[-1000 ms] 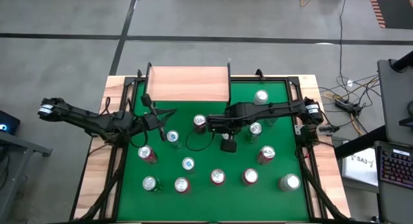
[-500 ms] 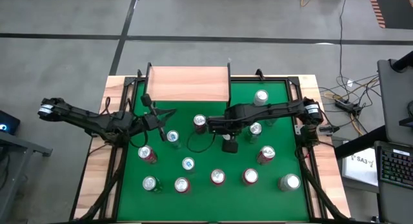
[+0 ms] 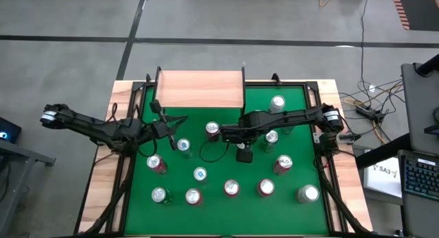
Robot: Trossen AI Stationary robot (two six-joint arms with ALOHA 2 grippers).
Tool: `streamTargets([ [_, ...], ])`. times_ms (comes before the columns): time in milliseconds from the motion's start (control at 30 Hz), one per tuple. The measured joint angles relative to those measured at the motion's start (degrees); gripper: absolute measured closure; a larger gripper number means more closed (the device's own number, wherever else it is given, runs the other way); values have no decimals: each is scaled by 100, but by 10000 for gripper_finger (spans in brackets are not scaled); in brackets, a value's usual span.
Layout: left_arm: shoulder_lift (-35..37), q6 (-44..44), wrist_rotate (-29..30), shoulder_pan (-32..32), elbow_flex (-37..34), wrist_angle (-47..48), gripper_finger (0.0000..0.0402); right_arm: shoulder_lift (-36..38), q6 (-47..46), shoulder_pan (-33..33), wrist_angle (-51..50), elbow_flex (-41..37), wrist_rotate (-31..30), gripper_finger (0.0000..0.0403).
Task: Place canned beverage on shelf
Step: Put the green can on the shelf
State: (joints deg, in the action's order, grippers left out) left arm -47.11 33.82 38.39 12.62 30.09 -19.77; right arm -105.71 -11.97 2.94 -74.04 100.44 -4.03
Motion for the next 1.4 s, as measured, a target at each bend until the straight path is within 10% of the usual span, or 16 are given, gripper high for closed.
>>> streamTargets([
  [1400, -7, 20, 0, 0, 0, -14, 399, -136, -766, -101, 601, -539, -2, 104],
])
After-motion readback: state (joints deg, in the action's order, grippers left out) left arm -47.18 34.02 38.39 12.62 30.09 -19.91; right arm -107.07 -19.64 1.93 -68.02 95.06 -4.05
